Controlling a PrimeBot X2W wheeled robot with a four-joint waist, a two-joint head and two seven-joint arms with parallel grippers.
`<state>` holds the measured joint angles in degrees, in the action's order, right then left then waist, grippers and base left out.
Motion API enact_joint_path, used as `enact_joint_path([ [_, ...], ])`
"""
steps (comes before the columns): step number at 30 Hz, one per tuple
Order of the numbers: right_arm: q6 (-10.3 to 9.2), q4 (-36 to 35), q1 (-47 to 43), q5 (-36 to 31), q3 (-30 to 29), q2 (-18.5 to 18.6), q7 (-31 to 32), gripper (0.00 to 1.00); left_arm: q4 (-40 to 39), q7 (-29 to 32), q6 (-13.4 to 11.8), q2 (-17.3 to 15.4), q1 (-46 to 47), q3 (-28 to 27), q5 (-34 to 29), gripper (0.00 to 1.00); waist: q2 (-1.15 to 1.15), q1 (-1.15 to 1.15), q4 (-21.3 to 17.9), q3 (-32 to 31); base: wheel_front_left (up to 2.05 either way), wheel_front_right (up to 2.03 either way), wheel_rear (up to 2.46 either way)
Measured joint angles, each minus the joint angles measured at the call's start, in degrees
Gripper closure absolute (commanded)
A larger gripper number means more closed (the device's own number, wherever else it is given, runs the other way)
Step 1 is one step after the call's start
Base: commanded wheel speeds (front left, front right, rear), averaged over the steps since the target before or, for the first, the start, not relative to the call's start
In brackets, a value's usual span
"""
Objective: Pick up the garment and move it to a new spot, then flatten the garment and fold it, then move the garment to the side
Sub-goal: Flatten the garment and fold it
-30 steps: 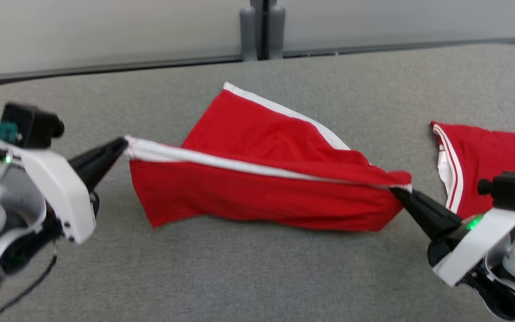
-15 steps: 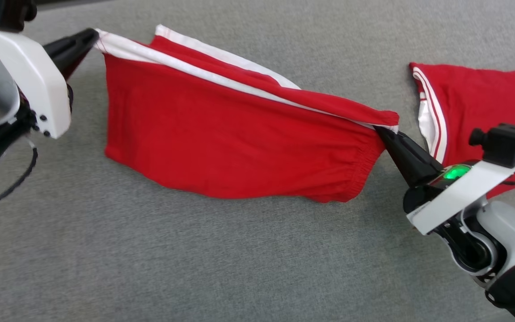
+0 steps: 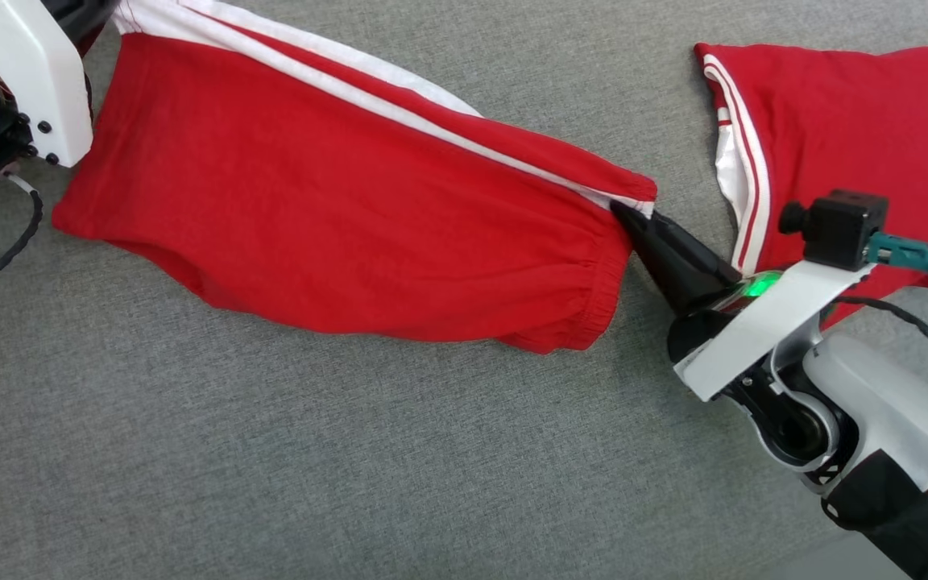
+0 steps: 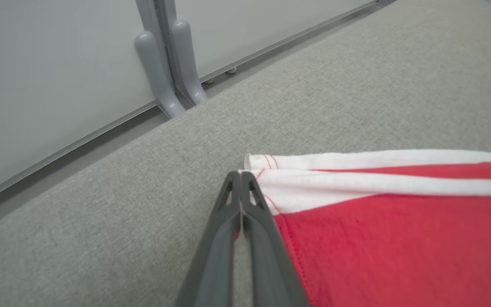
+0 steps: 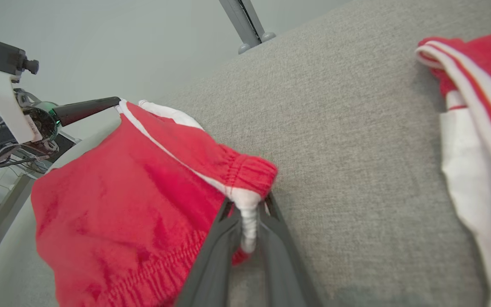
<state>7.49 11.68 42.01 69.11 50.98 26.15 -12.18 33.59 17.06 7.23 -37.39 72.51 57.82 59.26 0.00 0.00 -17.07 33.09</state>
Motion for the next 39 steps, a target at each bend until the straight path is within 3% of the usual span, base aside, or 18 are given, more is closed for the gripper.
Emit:
enact_joint_path([
  [1,0.00,0.0,0.0,0.1,0.3,-0.1,0.1,0.00,0.8,0.0,0.0,0.5,-0.1,0.1,0.7,0.00,0.00,0.00,-0.1,-0.2,0.00,0.00,0.00],
  [7,0.00,-0.5,-0.1,1.6,1.8,0.6,0.6,0.00,2.0,-1.0,0.1,0.5,-1.0,1.6,4.0,0.00,0.00,0.00,0.3,-2.9,0.00,0.00,0.00],
  [15,0.00,-3.5,-3.6,3.6,1.0,3.9,-0.7,0.00,-2.3,9.1,0.2,-4.2,-5.4,5.5,12.9,0.00,0.00,0.00,0.1,-7.3,0.00,0.00,0.00],
  [21,0.00,-6.1,-7.2,4.4,-2.1,7.0,-2.0,0.00,-3.9,12.8,0.2,-7.9,-6.2,6.9,16.2,0.00,0.00,0.00,-2.5,-7.1,0.00,0.00,0.00],
  [31,0.00,-7.3,-10.9,4.5,-4.8,6.8,-2.5,0.00,-7.1,19.3,0.2,-10.4,-6.8,7.4,23.0,0.01,0.00,0.00,-6.6,-5.6,0.00,0.00,0.00],
  [32,0.00,-7.2,-11.3,4.5,-5.0,6.7,-2.5,0.00,-8.2,20.0,0.2,-10.5,-6.8,7.5,23.5,0.51,0.00,0.00,-6.7,-5.6,0.00,0.00,0.00],
  [33,0.00,-7.2,-11.5,4.5,-5.2,6.6,-2.5,0.00,-9.2,20.2,0.2,-10.5,-6.8,7.6,23.8,0.70,0.00,0.00,-6.8,-5.7,0.00,0.00,0.00],
  [34,0.00,-7.1,-11.6,4.4,-5.3,6.5,-2.6,0.00,-9.8,20.2,0.2,-10.5,-6.8,7.7,23.8,1.00,0.00,0.00,-6.8,-5.8,0.00,0.00,0.00],
  [39,0.00,-6.8,-12.2,4.1,-5.7,6.1,-2.6,0.00,-8.9,18.7,0.2,-10.7,-7.5,8.0,23.8,1.00,0.00,0.00,-6.3,-6.8,0.00,0.00,0.00],
])
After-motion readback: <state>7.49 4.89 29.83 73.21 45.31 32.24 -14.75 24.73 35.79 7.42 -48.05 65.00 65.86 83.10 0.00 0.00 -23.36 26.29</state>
